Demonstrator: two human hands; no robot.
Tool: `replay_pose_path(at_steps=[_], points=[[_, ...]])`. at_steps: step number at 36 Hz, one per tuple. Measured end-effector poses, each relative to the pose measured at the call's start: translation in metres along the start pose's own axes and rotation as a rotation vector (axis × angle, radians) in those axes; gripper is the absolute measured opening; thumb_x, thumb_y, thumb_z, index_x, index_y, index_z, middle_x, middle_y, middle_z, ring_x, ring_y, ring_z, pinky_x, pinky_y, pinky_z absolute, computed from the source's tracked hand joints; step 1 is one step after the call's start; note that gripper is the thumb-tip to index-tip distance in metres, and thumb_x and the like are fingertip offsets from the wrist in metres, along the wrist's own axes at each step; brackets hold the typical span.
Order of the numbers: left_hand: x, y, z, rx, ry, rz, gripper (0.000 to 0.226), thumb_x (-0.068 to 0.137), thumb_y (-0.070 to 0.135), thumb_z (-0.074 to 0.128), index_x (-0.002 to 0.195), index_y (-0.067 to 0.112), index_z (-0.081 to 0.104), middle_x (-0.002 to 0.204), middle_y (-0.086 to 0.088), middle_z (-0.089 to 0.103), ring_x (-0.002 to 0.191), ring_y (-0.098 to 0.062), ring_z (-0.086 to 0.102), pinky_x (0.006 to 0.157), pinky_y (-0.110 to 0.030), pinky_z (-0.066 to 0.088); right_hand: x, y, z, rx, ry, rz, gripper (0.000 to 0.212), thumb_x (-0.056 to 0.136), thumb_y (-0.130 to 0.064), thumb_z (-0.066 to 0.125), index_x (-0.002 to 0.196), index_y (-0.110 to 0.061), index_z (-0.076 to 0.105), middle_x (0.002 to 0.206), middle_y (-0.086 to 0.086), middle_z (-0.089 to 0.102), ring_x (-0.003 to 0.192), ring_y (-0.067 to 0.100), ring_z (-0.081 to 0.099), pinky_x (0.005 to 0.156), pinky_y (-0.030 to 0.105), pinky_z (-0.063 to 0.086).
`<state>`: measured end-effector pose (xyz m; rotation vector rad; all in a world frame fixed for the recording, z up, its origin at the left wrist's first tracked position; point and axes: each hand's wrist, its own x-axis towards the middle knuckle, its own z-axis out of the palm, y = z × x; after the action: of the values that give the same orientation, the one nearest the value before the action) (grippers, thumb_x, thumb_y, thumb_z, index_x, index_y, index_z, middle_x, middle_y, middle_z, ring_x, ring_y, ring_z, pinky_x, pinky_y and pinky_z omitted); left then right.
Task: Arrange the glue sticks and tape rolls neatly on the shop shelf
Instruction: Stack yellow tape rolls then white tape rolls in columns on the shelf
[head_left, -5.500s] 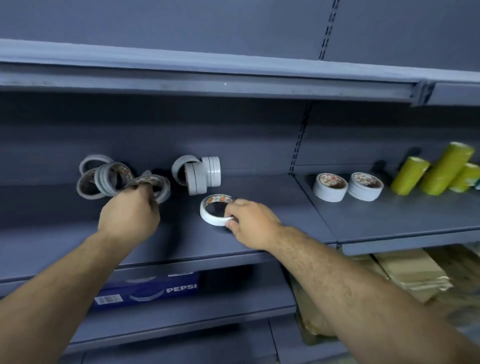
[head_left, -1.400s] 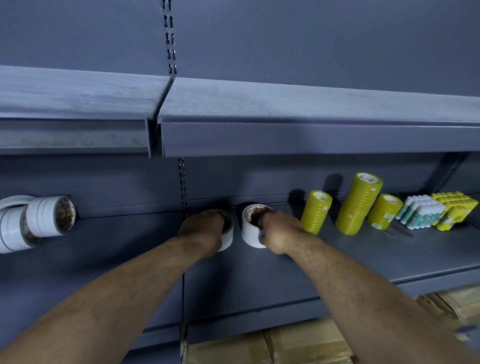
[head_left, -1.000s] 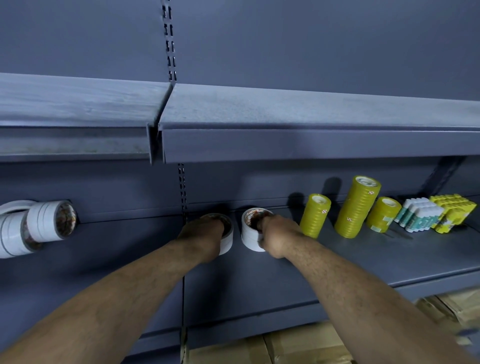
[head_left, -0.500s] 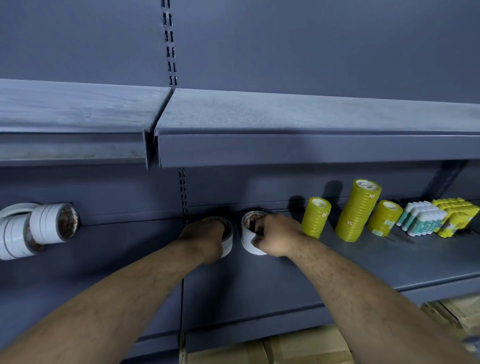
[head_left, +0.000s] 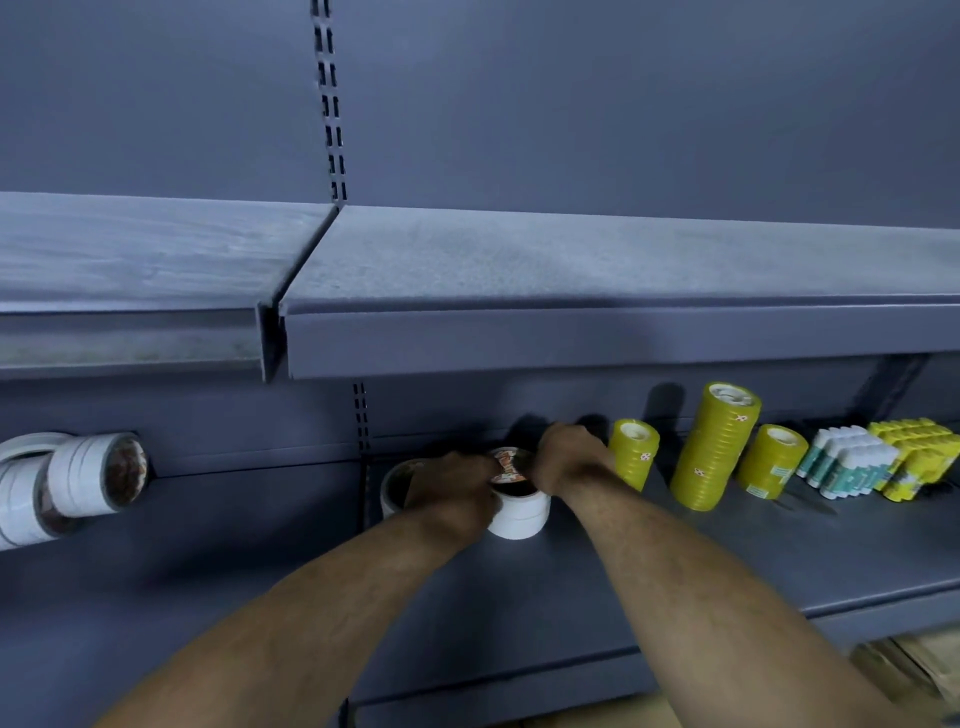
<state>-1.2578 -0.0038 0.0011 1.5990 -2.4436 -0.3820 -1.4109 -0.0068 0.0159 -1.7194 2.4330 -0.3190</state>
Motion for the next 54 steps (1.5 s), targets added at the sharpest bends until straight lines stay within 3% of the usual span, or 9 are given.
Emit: replay_pose_path(at_steps=[8, 21, 28, 30, 32, 36, 41, 47, 54], points=[[0.009, 0.002, 0.002, 0.005, -0.069, -0.011, 0.037, 0.088, 0.033, 0.065, 0.124, 0.027, 0.066, 0.129, -0.004, 0.064, 0.120, -0.027, 0.059, 0.099, -0.036, 0.047, 0.010, -0.004, -0.001, -0.094, -0.072, 0.031, 0.025, 0.086, -0.013, 0.061, 0.110, -0.007, 0.067, 0.118, 0.014, 0.070, 0.109, 0.030, 0.067, 0.086, 0.036, 0.056], [0.011, 0.004, -0.001, 0.090, -0.075, 0.055, 0.035, 0.092, 0.026, 0.063, 0.126, 0.017, 0.064, 0.132, -0.010, 0.062, 0.123, -0.031, 0.057, 0.101, -0.039, 0.047, 0.009, -0.002, -0.001, -0.062, -0.069, 0.036, 0.031, 0.084, -0.013, 0.063, 0.114, -0.007, 0.066, 0.120, 0.014, 0.068, 0.111, 0.032, 0.066, 0.087, 0.037, 0.056], [0.003, 0.008, -0.009, 0.113, 0.039, 0.079, 0.045, 0.083, 0.034, 0.053, 0.128, 0.033, 0.053, 0.133, 0.002, 0.058, 0.125, -0.025, 0.053, 0.100, -0.035, 0.043, -0.001, -0.002, -0.005, -0.085, 0.031, -0.047, 0.024, 0.093, -0.032, 0.057, 0.107, -0.015, 0.066, 0.114, 0.010, 0.070, 0.105, 0.031, 0.067, 0.080, 0.032, 0.051], [0.002, 0.006, -0.014, 0.119, 0.076, 0.088, 0.055, 0.086, 0.045, 0.046, 0.140, 0.035, 0.042, 0.149, 0.002, 0.046, 0.137, -0.023, 0.041, 0.109, -0.038, 0.035, -0.005, -0.004, -0.007, -0.126, 0.091, -0.113, 0.030, 0.095, -0.037, 0.052, 0.111, -0.016, 0.066, 0.117, 0.010, 0.069, 0.110, 0.031, 0.064, 0.083, 0.033, 0.050], [-0.001, 0.000, -0.019, 0.089, 0.017, 0.058, 0.072, 0.092, 0.054, 0.038, 0.157, 0.034, 0.015, 0.165, 0.002, 0.015, 0.151, -0.018, 0.015, 0.122, -0.039, 0.015, -0.007, -0.005, -0.008, -0.160, 0.111, -0.192, 0.039, 0.097, -0.043, 0.045, 0.121, -0.017, 0.062, 0.124, 0.009, 0.065, 0.117, 0.031, 0.058, 0.091, 0.035, 0.049], [-0.013, -0.015, -0.030, 0.113, -0.056, -0.018, 0.071, 0.101, 0.051, 0.026, 0.159, 0.023, -0.005, 0.166, 0.003, -0.008, 0.153, -0.014, -0.005, 0.124, -0.035, -0.003, -0.008, -0.007, -0.007, -0.163, 0.054, -0.344, 0.051, 0.101, -0.044, 0.036, 0.142, -0.017, 0.048, 0.149, 0.007, 0.048, 0.138, 0.029, 0.041, 0.112, 0.039, 0.036], [-0.038, -0.044, -0.033, 0.144, -0.032, -0.163, 0.072, 0.100, 0.050, 0.026, 0.160, 0.020, -0.001, 0.167, 0.002, -0.004, 0.153, -0.015, -0.004, 0.123, -0.033, -0.004, -0.013, -0.021, 0.006, -0.070, -0.100, -0.429, 0.057, 0.107, -0.044, 0.027, 0.160, -0.023, 0.019, 0.167, 0.001, 0.015, 0.153, 0.023, 0.013, 0.125, 0.039, 0.013], [-0.086, -0.074, -0.041, 0.168, 0.023, -0.266, 0.070, 0.101, 0.046, 0.028, 0.160, 0.019, 0.002, 0.167, -0.001, 0.002, 0.153, -0.016, 0.002, 0.124, -0.034, 0.003, -0.034, -0.068, 0.018, -0.113, -0.182, -0.462, 0.056, 0.107, -0.037, 0.028, 0.161, -0.031, 0.013, 0.168, -0.007, 0.004, 0.155, 0.019, 0.003, 0.125, 0.039, 0.009], [-0.138, -0.115, -0.059, 0.202, 0.095, -0.325, 0.070, 0.097, 0.042, 0.027, 0.159, 0.015, 0.008, 0.166, -0.004, 0.012, 0.152, -0.018, 0.009, 0.124, -0.035, 0.009, -0.076, -0.118, 0.022, -0.071, -0.188, -0.592, 0.054, 0.107, -0.039, 0.025, 0.159, -0.026, 0.022, 0.168, -0.004, 0.012, 0.154, 0.021, 0.010, 0.124, 0.040, 0.015]])
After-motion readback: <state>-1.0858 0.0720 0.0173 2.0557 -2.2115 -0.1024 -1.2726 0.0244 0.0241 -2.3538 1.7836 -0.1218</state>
